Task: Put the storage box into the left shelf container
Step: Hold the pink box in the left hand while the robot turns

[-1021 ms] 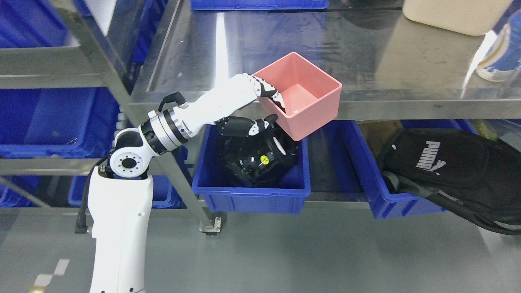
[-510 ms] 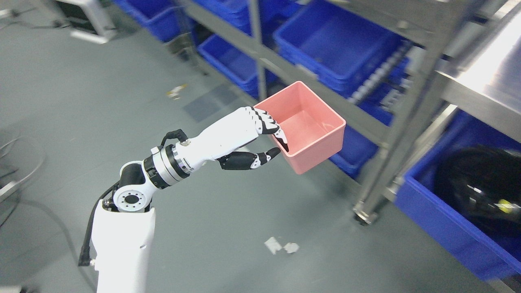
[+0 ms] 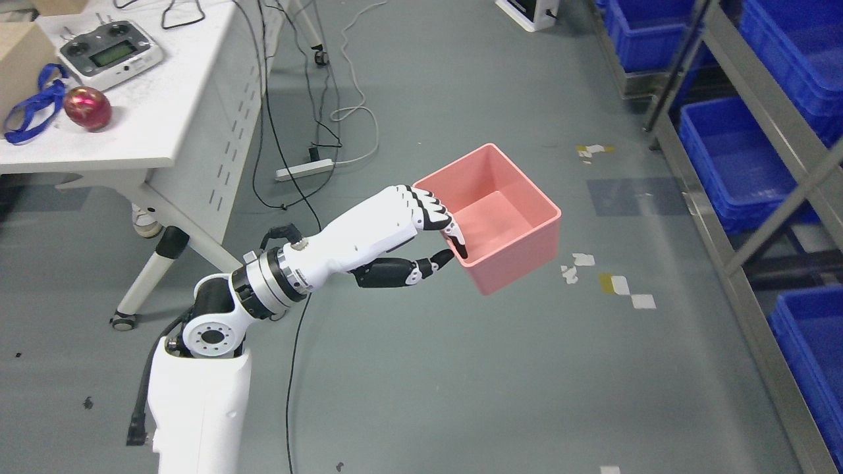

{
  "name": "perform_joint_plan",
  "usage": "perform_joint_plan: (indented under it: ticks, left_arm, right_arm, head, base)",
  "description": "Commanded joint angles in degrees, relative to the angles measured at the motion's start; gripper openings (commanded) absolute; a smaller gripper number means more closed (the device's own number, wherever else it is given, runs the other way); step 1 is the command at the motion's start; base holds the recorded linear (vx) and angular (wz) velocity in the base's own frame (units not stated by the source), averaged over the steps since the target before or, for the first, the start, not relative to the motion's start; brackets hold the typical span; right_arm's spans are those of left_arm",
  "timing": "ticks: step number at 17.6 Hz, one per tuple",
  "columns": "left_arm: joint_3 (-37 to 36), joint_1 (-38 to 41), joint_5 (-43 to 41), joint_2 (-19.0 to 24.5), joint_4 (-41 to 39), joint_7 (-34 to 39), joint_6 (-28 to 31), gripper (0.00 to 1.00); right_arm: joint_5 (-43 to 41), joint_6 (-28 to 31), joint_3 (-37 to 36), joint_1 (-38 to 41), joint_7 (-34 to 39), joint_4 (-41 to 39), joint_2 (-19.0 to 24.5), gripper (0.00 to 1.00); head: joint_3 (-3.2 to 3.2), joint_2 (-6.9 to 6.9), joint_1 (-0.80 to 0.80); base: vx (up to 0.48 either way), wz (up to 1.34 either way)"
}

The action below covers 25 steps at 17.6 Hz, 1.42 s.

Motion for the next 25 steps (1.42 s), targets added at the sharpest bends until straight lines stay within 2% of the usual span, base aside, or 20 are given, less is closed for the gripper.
perform_joint_plan:
  ticks: [1, 5, 14, 19, 25]
  left_arm:
    - [0.18, 0.49, 0.07, 0.98, -1.24, -0.02, 0.41, 0.01]
    - [0.18, 0.84, 0.16, 0.98, -1.24, -0.02, 0.33, 0.01]
    - [-0.08, 0.84, 0.16, 0.98, -1.24, -0.02, 0.41, 0.01]
    - [-0.09, 1.2, 0.16, 0.98, -1.24, -0.02, 0.33, 0.02]
    - [-0.35, 1.28, 0.16, 0.98, -1.24, -0.02, 0.33, 0.02]
  right_arm:
    - [-0.18, -0.04, 0.0, 0.44, -0.09, -1.0, -1.0, 1.0]
    - [-0.18, -0.04, 0.0, 0.44, -0.09, -1.0, -1.0, 1.0]
    - [-0.18, -0.04, 0.0, 0.44, -0.09, -1.0, -1.0, 1.0]
    - [-0.18, -0.04, 0.0, 0.44, -0.09, -1.0, -1.0, 1.0]
    - [-0.18, -0.04, 0.0, 0.44, -0.09, -1.0, -1.0, 1.0]
  head:
    - [0.0, 0.0, 0.0]
    - [0.0, 0.0, 0.0]
    - [0.0, 0.0, 0.0]
    - [0.0, 0.0, 0.0]
    - [0.0, 0.0, 0.0]
  base:
    - [0.399, 0.57]
    - [0.59, 0.0]
    - [0.855, 0.03]
    - [0.698, 0.06]
    - [0.503, -0.87]
